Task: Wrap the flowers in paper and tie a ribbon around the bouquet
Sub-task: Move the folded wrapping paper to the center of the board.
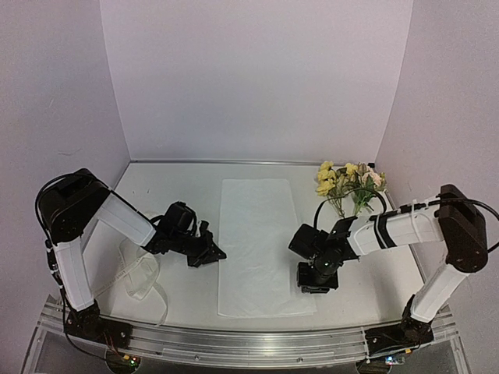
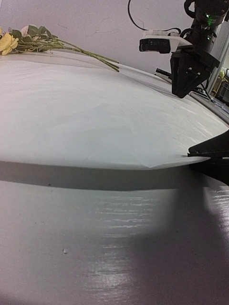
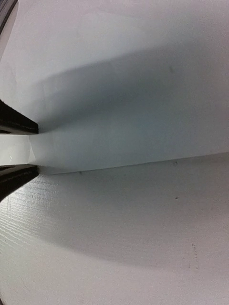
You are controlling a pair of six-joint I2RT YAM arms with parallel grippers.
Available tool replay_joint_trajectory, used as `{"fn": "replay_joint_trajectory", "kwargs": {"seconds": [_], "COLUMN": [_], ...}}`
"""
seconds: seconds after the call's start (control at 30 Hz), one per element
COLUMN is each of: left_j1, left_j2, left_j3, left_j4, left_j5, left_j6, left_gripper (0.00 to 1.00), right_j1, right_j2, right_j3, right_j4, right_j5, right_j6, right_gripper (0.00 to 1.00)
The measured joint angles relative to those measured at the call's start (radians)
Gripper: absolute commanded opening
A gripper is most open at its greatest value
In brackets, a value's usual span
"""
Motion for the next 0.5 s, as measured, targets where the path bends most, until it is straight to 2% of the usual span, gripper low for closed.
{"fn": "replay_joint_trajectory", "kwargs": {"seconds": [0.13, 0.27, 0.33, 0.43, 0.5], "left_j1": [0.000, 0.000, 0.000, 0.000, 0.000], "left_j2": [0.006, 0.011, 0.015, 0.017, 0.017], "left_j3": [0.004, 0.004, 0.004, 0.004, 0.004], "left_j4": [0.005, 0.016, 0.023, 0.028, 0.029], "left_j5": [0.004, 0.007, 0.008, 0.011, 0.011], "left_j6": [0.000, -0.001, -0.001, 0.000, 0.000], "left_gripper": [0.00, 0.00, 0.00, 0.00, 0.00], "right_j1": [0.000, 0.000, 0.000, 0.000, 0.000], "right_j2": [0.001, 0.002, 0.004, 0.007, 0.006], "right_j3": [0.010, 0.035, 0.049, 0.066, 0.067], "right_j4": [-0.004, -0.013, -0.016, -0.031, -0.044], "right_j5": [-0.001, -0.003, -0.004, -0.004, 0.007], "right_j6": [-0.003, -0.008, -0.010, -0.024, -0.024], "right_gripper": [0.07, 0.04, 0.14, 0.44, 0.57]}}
